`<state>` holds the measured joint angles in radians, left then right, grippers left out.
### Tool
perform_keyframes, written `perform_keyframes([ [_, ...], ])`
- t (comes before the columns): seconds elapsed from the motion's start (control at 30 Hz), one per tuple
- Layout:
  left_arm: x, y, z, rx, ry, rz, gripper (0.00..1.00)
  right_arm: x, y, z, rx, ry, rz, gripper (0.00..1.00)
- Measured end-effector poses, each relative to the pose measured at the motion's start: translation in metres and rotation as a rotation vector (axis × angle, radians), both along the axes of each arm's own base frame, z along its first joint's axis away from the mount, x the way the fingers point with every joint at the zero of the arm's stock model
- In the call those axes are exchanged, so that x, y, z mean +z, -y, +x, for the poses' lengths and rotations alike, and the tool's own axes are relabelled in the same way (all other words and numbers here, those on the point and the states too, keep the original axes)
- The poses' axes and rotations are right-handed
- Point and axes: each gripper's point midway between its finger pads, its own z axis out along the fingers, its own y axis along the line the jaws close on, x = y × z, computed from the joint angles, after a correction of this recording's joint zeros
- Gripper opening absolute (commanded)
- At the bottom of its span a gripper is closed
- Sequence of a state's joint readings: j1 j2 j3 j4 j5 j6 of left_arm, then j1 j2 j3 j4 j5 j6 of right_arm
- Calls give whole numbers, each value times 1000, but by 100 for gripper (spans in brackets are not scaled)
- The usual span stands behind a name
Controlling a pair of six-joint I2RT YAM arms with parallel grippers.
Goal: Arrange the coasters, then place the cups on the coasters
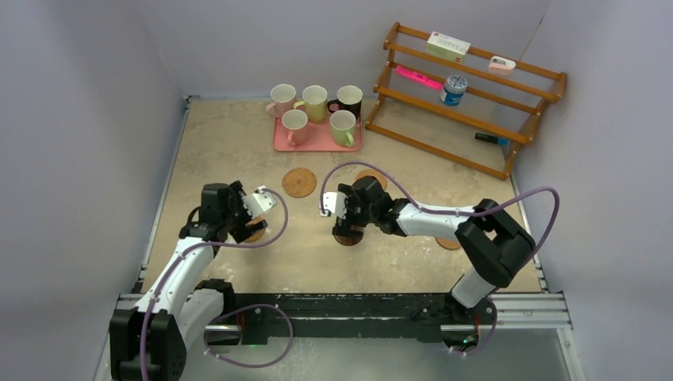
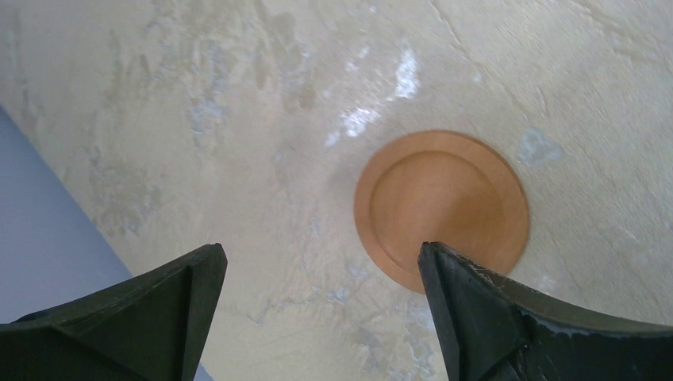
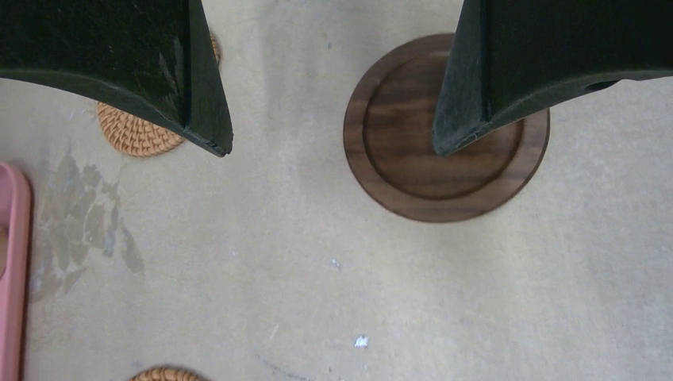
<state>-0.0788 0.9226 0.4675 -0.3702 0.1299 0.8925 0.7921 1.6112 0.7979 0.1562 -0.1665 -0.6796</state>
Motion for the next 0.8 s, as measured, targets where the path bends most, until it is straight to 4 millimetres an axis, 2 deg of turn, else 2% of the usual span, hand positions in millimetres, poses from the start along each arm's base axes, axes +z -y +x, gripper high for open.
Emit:
perform_keyframes([
  [0.27, 29, -4, 28, 129, 139, -71, 100, 2, -24, 2, 3, 63, 29, 98],
  [0.4, 42, -8, 38, 194, 203, -105, 100, 3, -28, 6, -22, 78, 36, 98],
  [0.6, 59, -10, 44, 242, 277, -145, 100, 3, -29, 6, -40, 68, 45, 98],
  [0.8, 64, -10, 43, 261, 292, -165, 100, 2, -35, 7, -54, 71, 57, 98],
])
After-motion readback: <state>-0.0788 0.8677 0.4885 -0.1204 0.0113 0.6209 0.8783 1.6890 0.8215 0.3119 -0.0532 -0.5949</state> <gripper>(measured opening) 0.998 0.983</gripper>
